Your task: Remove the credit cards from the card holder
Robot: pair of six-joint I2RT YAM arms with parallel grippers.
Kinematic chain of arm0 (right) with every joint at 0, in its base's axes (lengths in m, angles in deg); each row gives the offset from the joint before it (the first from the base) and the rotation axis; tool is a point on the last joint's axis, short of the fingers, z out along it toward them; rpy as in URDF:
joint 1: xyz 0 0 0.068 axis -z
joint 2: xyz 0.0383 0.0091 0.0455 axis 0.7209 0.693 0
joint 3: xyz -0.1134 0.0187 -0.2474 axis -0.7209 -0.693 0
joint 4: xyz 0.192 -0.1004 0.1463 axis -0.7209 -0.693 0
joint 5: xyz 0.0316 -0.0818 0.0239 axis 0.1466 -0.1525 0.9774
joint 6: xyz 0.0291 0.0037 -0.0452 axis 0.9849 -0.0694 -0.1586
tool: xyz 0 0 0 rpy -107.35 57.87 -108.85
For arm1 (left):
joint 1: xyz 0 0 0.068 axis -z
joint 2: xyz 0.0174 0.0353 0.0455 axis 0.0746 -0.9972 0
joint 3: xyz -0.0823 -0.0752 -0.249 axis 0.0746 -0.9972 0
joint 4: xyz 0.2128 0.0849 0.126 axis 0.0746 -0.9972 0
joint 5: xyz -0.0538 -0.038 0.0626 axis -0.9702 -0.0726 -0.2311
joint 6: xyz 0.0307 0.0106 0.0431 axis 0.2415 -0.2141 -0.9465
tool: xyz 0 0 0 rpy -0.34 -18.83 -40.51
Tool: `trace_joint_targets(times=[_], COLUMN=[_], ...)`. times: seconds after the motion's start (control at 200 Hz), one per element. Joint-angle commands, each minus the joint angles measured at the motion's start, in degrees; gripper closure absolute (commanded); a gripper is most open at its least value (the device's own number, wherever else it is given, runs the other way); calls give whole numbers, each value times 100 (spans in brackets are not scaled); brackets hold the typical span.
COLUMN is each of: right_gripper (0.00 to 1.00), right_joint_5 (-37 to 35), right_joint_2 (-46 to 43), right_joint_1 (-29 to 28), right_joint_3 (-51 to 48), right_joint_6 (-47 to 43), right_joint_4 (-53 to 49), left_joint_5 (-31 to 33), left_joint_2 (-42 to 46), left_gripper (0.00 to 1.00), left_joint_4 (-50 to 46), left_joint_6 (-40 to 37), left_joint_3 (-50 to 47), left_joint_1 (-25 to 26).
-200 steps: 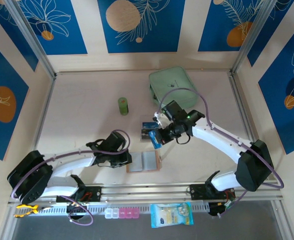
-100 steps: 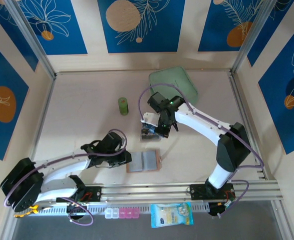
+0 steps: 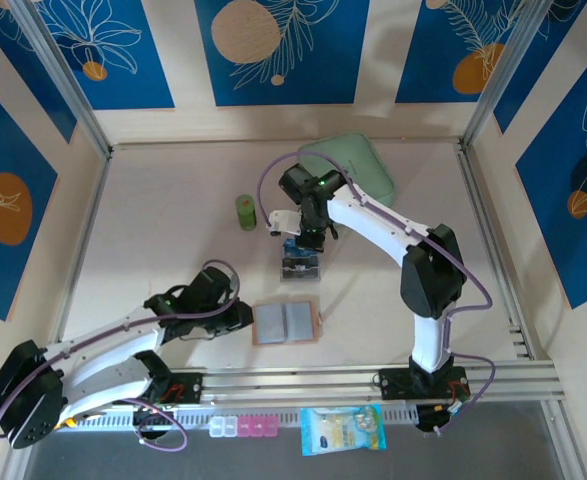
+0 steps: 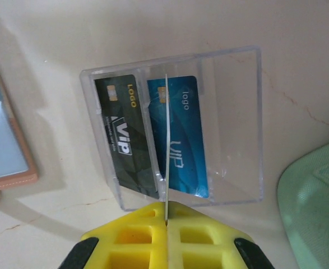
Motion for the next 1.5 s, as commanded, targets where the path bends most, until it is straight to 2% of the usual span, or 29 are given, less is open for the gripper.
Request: trace_joint_targets(times=[0.0,0.325,0.56,0.905,1.155,1.491], right_gripper=[100,96,85,84,84,84], right_joint_5=[30,72,108,232,708,1236], right_joint_2=[139,430,392,-80,-811,-2065], right_joint_1=[62,192,239,213,36,-465], right_joint_3=[234,149,84,-46,-811,-2505], right_joint_6=[-238,-405,-348,226,1707,5252], right_joint_4=[-160,21,127,256,872,2174], left_joint_5=[103,43,16,-77,-170,-417], left_joint_2=[166,279,277,185,156,-239], left_gripper=[79,79,78,77,78,87], left_joint_4=[-275,-319,-338,-202,-12,605], left_joint_6=[-5,4,19,-5,7,15], left_joint_3=[-138,-204,-204,-177,-246,-360], left_joint_1=[-101,-222,-250,-261,-258,-257])
